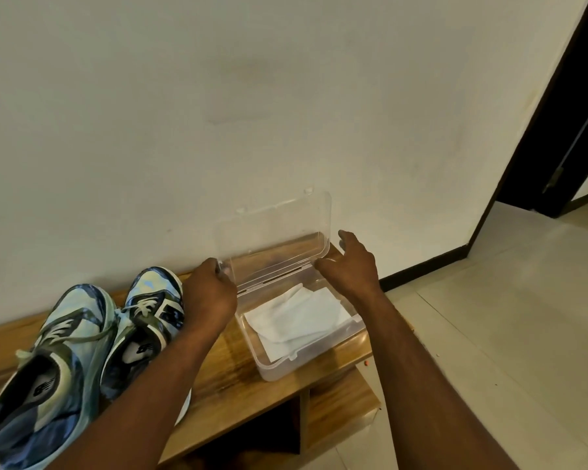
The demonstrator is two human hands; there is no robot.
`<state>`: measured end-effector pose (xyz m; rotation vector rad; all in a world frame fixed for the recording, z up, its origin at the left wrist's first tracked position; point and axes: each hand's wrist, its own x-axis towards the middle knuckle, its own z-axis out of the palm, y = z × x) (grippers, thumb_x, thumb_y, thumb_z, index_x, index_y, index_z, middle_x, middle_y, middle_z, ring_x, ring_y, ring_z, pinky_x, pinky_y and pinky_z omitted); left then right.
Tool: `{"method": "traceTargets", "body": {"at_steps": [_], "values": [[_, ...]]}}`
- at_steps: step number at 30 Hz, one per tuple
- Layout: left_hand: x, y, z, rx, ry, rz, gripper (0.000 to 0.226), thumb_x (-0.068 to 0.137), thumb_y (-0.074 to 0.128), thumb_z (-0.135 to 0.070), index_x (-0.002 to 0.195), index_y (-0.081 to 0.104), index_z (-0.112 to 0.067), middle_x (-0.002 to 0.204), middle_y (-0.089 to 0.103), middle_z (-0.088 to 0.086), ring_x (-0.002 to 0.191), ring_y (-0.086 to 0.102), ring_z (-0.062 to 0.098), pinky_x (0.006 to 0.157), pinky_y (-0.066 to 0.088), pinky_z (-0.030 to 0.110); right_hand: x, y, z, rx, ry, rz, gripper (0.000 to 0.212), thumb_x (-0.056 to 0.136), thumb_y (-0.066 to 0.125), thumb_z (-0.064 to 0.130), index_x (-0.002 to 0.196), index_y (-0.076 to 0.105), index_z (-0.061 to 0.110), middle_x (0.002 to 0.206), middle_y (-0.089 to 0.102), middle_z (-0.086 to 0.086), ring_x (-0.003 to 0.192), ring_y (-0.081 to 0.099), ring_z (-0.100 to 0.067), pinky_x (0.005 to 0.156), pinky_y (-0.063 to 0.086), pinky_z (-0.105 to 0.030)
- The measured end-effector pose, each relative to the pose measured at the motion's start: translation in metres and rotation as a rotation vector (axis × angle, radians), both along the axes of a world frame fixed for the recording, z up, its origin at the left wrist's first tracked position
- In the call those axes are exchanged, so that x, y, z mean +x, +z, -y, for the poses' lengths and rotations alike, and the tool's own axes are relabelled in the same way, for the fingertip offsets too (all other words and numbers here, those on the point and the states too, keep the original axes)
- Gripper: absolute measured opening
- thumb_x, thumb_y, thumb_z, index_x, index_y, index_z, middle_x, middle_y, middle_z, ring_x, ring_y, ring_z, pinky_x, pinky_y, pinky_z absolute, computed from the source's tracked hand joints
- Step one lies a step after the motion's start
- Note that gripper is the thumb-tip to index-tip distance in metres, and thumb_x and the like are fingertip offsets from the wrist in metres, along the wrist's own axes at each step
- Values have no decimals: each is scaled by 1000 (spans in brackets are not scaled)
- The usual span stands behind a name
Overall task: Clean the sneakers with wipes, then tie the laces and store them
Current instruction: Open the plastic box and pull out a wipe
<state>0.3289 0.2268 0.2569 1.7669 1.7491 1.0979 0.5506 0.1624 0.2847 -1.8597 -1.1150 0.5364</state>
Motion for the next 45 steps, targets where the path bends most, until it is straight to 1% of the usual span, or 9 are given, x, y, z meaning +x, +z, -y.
{"method": "traceTargets", "body": {"at_steps": [2, 6, 10, 13, 24, 30, 34, 38, 45], "values": [[-1, -1, 0, -7, 8, 2, 32, 99, 53, -5, 69, 46, -10, 69, 54, 4, 69, 49, 28, 58, 26, 35, 3, -4, -4, -47, 12, 37, 54, 88, 72, 23, 137, 51, 15, 133, 64, -6, 113, 59, -23, 86, 43, -30], [-4, -7, -5, -23, -15, 29, 22, 95, 48, -1, 94, 70, -2, 95, 72, 11, 86, 65, 32, 70, 50, 36, 9, -13, -10, -113, 7, 101, 44, 85, 70, 13, 128, 61, 10, 125, 68, -9, 115, 64, -30, 90, 49, -33], [-4, -10, -5, -45, 20, 9, 15, 91, 53, 5, 81, 64, 2, 77, 66, 11, 66, 54, 20, 55, 36, 25, 17, -20, -17, -126, 15, 120, 40, 78, 72, 8, 117, 69, 15, 115, 73, -3, 106, 69, -25, 82, 52, -28], [-2, -12, -4, -93, 24, 42, 5, 88, 68, 0, 90, 70, -5, 74, 62, 2, 70, 59, 22, 60, 38, 28, 22, -24, -19, -167, 23, 153, 39, 78, 74, 3, 115, 73, 14, 111, 73, -6, 102, 68, -25, 78, 47, -26], [0, -23, -5, -323, -25, 122, 48, 96, 61, -8, 144, 57, -11, 139, 64, 12, 111, 68, 35, 91, 57, 37, 24, -31, -19, -177, 30, 215, 54, 77, 82, 8, 127, 69, 19, 123, 71, -5, 105, 69, -25, 81, 53, -28], [-3, -24, -7, -277, -64, -74, 52, 102, 62, -28, 149, 52, -8, 151, 55, 13, 134, 55, 34, 105, 44, 36, 23, -32, -17, -193, 32, 250, 60, 73, 86, 13, 130, 66, 19, 126, 70, -4, 108, 68, -25, 82, 53, -29], [0, -20, 8, -221, -80, -104, 49, 101, 63, -41, 141, 58, -14, 141, 63, 8, 125, 60, 31, 92, 45, 31, 21, -27, -13, -213, 43, 354, 56, 74, 85, 17, 127, 66, 20, 120, 70, -3, 101, 68, -25, 81, 56, -32], [15, -15, 49, 12, -126, -322, 65, 88, 77, -44, 146, 53, -25, 156, 46, 5, 145, 40, 29, 118, 35, 46, 11, -18, -13, -160, 33, 516, 44, 73, 83, 17, 115, 70, 19, 108, 73, -3, 92, 69, -24, 74, 53, -29], [38, -10, 70, 16, -246, -674, 47, 84, 78, -53, 127, 72, -34, 140, 61, -11, 134, 42, 16, 114, 24, 41, -12, -15, -20, -288, 215, 556, 38, 70, 93, 31, 101, 74, 21, 102, 71, 1, 93, 68, -20, 84, 59, -36]]}}
